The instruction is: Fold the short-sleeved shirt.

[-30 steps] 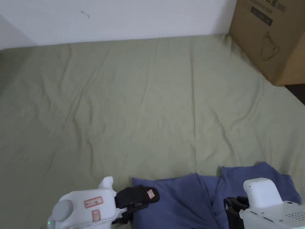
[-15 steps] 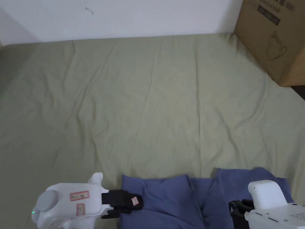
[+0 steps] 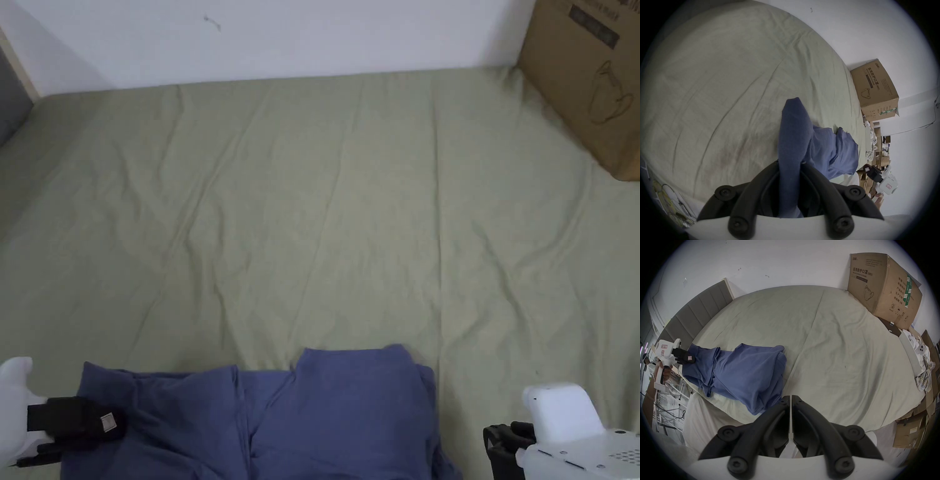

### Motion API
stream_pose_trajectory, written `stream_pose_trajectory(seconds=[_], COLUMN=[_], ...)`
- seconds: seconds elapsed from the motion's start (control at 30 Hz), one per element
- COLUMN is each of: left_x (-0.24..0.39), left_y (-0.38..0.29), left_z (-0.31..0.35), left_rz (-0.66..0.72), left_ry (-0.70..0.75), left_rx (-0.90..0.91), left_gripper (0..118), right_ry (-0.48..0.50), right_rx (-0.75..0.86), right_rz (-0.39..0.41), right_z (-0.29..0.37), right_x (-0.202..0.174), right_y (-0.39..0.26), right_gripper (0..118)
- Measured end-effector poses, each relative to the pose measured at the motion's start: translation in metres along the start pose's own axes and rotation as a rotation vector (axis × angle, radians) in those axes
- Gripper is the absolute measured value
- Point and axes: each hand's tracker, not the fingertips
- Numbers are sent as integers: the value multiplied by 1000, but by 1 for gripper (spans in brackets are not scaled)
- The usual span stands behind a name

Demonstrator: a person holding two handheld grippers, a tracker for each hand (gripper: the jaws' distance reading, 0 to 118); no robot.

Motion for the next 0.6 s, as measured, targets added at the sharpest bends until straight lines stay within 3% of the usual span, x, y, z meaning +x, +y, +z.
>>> stream_pose_trajectory(seconds=[0.13, 0.27, 0.43, 0.6], left_x=[62, 143, 207, 236], left_y=[-7, -15, -21, -35], left_z=[4, -12, -84, -168], left_rz=[12, -130, -171, -145], left_ry=[-15, -82, -141, -96], left_rx=[23, 12, -125, -278], left_gripper=[8, 8, 8, 8], right_ry=[0, -7, -12, -32], right_rx=[0, 15, 20, 8], right_rz=[-8, -16, -60, -99], right_z=[-4, 1, 4, 5], right_x=[18, 28, 47, 66], right_y=[-3, -5, -15, -24], right_gripper=[2, 2, 2, 2])
